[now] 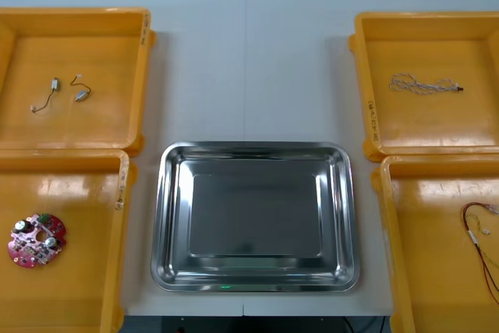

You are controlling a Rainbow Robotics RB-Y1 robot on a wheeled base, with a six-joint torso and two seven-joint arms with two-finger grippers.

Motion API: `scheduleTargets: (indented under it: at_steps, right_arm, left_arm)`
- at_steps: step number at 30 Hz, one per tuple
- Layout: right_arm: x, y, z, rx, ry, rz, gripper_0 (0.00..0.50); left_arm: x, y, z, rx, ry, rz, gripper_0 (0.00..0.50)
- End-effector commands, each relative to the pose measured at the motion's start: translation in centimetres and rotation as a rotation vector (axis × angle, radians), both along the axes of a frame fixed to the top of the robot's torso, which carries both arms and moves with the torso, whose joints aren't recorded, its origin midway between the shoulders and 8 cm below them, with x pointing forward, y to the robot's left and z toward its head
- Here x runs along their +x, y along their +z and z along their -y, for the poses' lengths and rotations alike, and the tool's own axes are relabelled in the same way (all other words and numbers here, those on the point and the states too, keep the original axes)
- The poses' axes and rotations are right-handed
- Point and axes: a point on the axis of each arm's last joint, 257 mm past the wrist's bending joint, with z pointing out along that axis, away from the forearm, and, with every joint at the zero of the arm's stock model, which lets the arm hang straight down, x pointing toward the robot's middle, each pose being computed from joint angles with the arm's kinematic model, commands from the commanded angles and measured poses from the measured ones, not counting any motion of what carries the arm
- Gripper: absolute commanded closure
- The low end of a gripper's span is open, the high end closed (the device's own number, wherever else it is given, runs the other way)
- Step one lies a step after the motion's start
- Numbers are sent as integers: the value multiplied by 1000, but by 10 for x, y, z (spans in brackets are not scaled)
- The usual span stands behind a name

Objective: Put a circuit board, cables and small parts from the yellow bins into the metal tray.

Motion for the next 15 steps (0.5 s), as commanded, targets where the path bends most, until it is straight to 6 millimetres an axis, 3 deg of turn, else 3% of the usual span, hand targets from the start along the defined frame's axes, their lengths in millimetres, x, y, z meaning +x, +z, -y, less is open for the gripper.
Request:
scheduleTargets:
  at_steps: [1, 15]
  right_arm:
    - [-3, 6, 5, -17, 0, 26, 0]
    - [-3, 6, 5, -17, 0, 26, 0]
  left_arm:
    - [-6, 10, -9, 12, 42, 13, 0]
    - [-6, 10, -9, 12, 42, 13, 0]
